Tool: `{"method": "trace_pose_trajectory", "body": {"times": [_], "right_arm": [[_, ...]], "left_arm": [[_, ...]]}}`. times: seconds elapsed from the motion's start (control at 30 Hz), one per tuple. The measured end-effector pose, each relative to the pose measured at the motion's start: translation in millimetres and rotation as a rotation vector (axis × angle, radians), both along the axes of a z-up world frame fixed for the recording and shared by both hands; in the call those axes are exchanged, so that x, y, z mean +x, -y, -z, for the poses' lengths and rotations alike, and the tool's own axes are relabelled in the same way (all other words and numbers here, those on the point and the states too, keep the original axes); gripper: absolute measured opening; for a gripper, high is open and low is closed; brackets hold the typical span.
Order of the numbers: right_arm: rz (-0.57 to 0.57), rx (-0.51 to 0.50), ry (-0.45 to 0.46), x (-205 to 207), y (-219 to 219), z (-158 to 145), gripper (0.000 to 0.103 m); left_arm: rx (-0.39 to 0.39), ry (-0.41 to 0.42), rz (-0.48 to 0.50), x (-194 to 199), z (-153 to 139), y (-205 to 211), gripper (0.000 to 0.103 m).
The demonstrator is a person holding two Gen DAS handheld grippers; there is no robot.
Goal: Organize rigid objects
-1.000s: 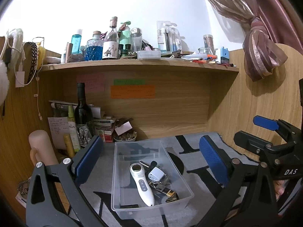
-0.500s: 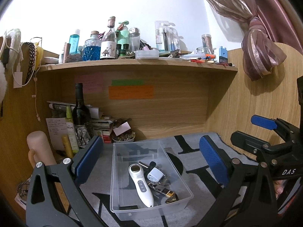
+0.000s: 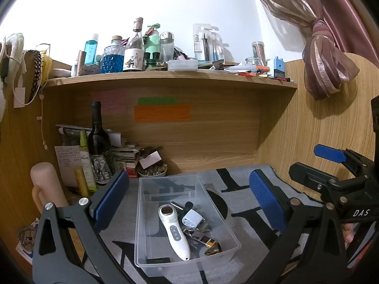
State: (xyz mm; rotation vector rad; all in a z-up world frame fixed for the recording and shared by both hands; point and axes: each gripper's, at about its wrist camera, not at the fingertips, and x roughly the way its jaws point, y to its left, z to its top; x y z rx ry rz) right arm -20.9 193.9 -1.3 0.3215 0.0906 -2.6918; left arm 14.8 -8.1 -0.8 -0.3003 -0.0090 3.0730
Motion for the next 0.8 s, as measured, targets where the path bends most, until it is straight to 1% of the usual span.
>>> {"method": "trace_pose_trajectory", "body": {"times": [0.4,0.8], "right_arm": [[-0.014,0.009,0.004,-3.8,0.3,0.4,0.103],[-0.016,0.023,0.009,-5.6,4.7,-0.3,0.103]], "left_arm": [[0.008,0.015,0.000,-5.3,2.8,1.3,0.103],[0.019,0.009,0.014,-6.1,3.9,2.6,0.103]]}}
